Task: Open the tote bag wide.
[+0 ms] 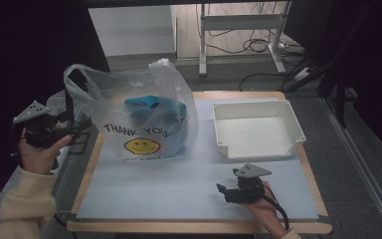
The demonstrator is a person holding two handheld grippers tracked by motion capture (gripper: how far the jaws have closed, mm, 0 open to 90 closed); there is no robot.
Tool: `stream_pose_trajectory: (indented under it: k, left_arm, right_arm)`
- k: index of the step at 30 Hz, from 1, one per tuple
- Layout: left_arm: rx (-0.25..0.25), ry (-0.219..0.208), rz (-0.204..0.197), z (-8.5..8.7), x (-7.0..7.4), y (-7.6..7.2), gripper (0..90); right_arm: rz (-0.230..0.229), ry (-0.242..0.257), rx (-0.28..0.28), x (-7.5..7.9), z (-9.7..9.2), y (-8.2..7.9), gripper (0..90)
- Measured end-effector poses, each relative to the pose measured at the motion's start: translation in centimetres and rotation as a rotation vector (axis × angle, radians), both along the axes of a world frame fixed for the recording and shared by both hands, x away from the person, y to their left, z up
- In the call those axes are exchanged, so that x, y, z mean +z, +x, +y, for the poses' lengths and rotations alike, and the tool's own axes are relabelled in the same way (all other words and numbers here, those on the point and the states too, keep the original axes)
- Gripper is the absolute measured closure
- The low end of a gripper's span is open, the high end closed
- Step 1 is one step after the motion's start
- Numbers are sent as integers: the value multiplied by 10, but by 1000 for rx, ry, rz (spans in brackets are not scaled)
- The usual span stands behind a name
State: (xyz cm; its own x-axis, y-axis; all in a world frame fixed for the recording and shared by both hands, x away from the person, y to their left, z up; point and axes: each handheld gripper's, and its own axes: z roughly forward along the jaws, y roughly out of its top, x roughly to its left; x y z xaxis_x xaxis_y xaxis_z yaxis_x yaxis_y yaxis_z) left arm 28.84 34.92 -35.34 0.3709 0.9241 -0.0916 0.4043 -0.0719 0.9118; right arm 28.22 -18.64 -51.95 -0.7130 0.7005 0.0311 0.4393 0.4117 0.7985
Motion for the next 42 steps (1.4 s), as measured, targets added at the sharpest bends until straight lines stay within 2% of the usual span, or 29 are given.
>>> stream_pose_trajectory:
  k: [9, 19, 26, 28, 29, 30, 31, 32, 36, 39, 42]
  left_arm:
    - [28, -1, 3, 7, 5, 11, 279]
    - [39, 2, 1, 11, 11, 32, 299]
    - [35, -5, 5, 13, 14, 47, 379]
    - [24, -17, 8, 12, 15, 51, 486]
    - [16, -18, 8, 12, 16, 52, 486]
    - [14, -15, 7, 10, 16, 53, 533]
    - [16, -10, 7, 8, 16, 54, 637]
    - [15, -5, 8, 7, 16, 55, 637]
    - [2, -2, 5, 1, 13, 55, 839]
    - [-14, -7, 2, -3, 12, 54, 889]
    - [-33, -2, -3, -6, 13, 52, 897]
  right_arm:
    - [3, 3, -3, 0, 1, 0, 181]
    - [7, -2, 0, -2, 1, 0, 181]
    - [9, -4, 1, -2, 1, 1, 181]
    - [8, -9, 6, -2, 2, 0, 181]
    - [8, -9, 6, -2, 2, 0, 181]
    - [8, -10, 6, -3, 2, 0, 181]
    - [7, -10, 5, -3, 2, 0, 181]
    - [7, -10, 5, -3, 2, 0, 181]
    - [11, -11, 3, -3, 1, 1, 181]
    - [11, -12, 4, -3, 1, 0, 182]
    - [7, -13, 4, -3, 1, 0, 181]
